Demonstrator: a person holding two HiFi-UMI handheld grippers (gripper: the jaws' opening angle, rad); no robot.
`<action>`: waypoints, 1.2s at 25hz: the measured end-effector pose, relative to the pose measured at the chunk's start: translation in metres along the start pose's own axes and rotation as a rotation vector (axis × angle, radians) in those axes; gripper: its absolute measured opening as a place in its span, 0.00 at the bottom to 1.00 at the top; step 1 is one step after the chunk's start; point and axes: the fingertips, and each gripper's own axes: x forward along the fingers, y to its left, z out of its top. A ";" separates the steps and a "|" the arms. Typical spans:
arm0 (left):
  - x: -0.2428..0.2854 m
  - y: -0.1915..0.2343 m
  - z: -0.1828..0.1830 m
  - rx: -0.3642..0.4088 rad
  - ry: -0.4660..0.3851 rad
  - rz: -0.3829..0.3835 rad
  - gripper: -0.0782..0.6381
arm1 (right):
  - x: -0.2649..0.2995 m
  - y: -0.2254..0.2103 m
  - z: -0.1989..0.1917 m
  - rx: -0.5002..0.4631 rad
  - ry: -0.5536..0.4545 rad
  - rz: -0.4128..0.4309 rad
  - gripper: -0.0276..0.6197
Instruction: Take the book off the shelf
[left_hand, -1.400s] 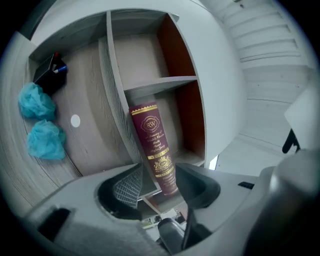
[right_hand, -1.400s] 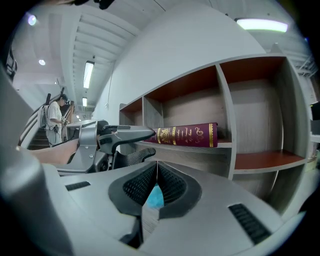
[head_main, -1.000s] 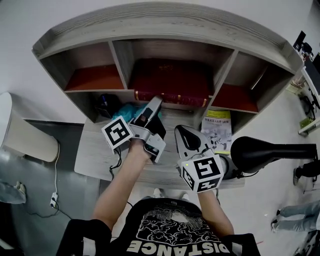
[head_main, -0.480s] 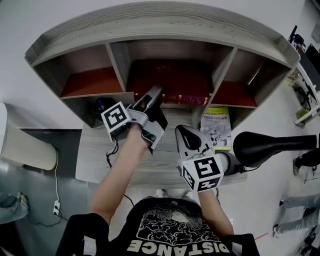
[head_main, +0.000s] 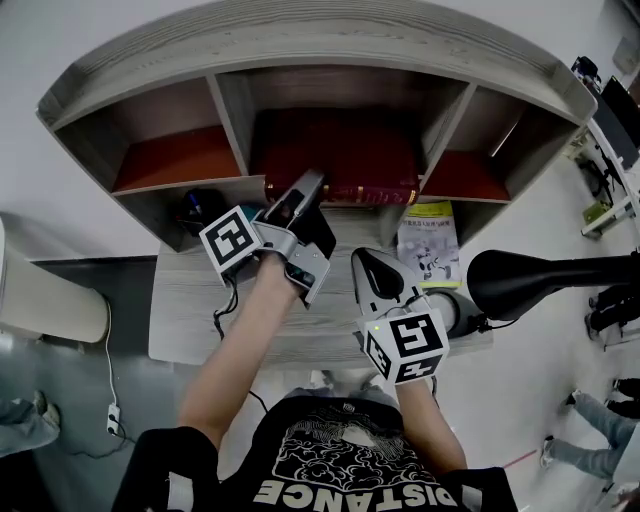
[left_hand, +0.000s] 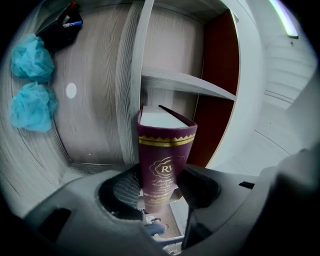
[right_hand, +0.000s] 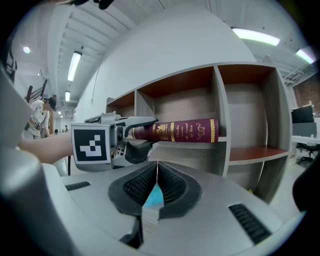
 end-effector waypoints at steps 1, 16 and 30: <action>-0.001 -0.001 -0.001 -0.003 0.001 -0.010 0.40 | -0.002 -0.001 0.001 0.001 -0.004 -0.003 0.07; -0.049 -0.020 -0.034 0.045 -0.111 -0.085 0.40 | -0.044 0.005 0.012 -0.019 -0.089 0.065 0.07; -0.104 -0.023 -0.101 0.098 -0.198 -0.097 0.40 | -0.102 0.012 -0.001 -0.045 -0.130 0.139 0.07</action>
